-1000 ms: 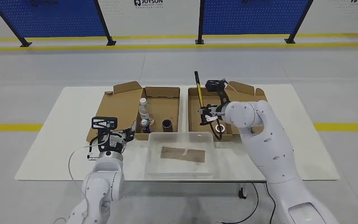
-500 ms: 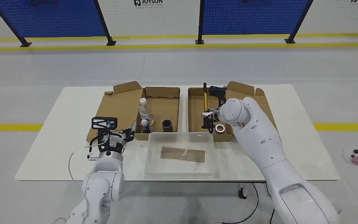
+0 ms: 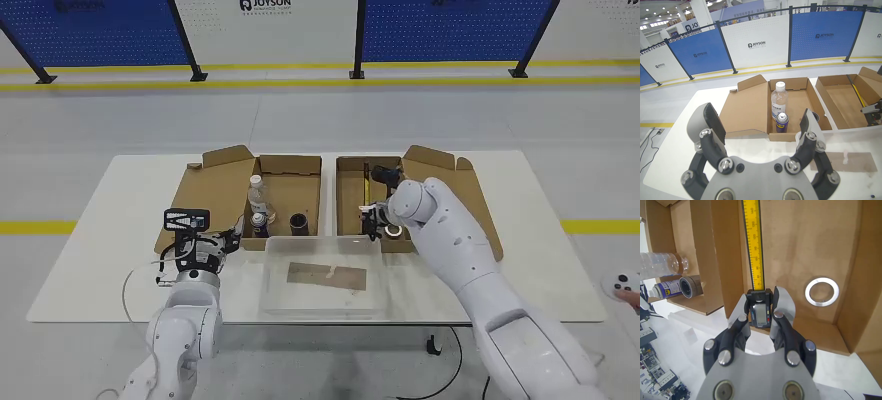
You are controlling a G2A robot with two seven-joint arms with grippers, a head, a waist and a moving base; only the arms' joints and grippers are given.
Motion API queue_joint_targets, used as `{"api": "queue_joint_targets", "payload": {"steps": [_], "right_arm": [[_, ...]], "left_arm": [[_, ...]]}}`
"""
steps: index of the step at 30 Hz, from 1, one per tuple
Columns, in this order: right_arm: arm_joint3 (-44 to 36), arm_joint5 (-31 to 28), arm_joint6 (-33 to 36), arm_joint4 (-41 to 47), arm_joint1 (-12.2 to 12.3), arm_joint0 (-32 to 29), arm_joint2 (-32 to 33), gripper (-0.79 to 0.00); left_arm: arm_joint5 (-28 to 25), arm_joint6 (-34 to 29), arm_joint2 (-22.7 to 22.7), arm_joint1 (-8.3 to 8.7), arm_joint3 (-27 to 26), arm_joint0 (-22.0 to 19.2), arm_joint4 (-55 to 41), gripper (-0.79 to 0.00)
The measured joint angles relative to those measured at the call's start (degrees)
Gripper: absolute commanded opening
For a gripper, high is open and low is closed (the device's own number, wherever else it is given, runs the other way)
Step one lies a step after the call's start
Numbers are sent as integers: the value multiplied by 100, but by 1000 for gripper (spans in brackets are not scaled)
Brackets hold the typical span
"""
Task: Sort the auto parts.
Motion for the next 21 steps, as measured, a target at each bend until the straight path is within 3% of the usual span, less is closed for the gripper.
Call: {"api": "queue_joint_targets", "payload": {"steps": [1,2,3,4,15,21], "right_arm": [[75,-27,-15,20,-20,35,-22,-422],[124,-55,-21,39,-35,60,-37,-305],[171,-83,-29,60,-49,83,-49,-114],[232,-114,-42,81,-66,114,-63,0],[392,-316,-362,195,-110,326,-3,0],[-339,-608,-1107,73,51,167,329,0]], "left_arm": [[0,0,0,0,0,0,0,0],[0,0,0,0,0,0,0,0],[0,0,0,0,0,0,0,0],[0,0,0,0,0,0,0,0],[0,0,0,0,0,0,0,0],[0,0,0,0,0,0,0,0]]}}
